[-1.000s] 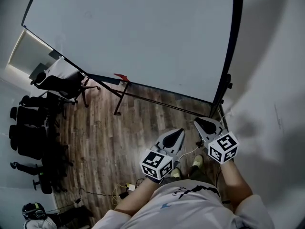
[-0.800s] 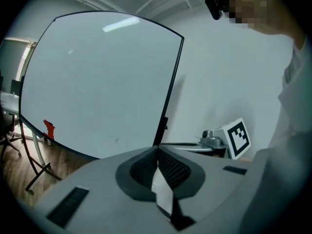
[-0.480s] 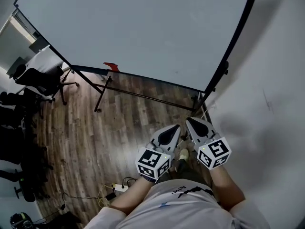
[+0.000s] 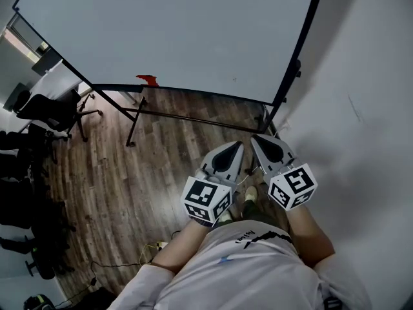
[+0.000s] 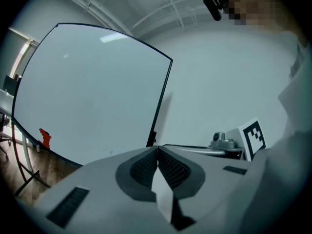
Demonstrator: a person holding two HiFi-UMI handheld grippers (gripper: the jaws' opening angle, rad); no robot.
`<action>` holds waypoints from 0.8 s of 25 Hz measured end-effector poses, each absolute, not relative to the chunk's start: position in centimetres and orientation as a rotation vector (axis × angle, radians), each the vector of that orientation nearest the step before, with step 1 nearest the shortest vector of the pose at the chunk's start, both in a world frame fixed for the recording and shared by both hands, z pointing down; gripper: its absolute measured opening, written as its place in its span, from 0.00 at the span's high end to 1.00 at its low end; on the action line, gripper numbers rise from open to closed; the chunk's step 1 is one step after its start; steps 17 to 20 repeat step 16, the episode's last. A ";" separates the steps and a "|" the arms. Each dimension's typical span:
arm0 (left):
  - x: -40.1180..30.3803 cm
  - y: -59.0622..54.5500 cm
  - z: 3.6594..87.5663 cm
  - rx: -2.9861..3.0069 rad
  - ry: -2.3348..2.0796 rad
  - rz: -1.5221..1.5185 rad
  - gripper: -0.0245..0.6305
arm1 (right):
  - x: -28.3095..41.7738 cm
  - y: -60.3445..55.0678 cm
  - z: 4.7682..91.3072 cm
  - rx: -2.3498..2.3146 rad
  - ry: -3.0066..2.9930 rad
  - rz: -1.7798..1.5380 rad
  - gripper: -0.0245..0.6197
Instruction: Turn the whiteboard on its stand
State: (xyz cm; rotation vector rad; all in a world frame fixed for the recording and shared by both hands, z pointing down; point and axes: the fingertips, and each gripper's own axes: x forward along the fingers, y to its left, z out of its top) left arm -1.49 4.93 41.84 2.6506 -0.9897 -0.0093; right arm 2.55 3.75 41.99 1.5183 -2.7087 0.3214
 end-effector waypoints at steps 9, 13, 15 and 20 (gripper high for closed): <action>-2.0 5.5 41.1 2.668 -1.011 -0.023 0.94 | 1.8 4.1 41.0 1.504 -2.728 0.279 0.94; -2.0 5.3 41.1 2.667 -1.014 -0.028 0.94 | 1.8 4.0 40.9 1.499 -2.728 0.267 0.94; -1.9 5.4 41.2 2.663 -1.015 -0.029 0.94 | 1.9 4.2 41.1 1.496 -2.727 0.270 0.94; -1.8 5.5 41.3 2.661 -1.015 -0.029 0.94 | 2.0 4.3 41.2 1.494 -2.727 0.273 0.94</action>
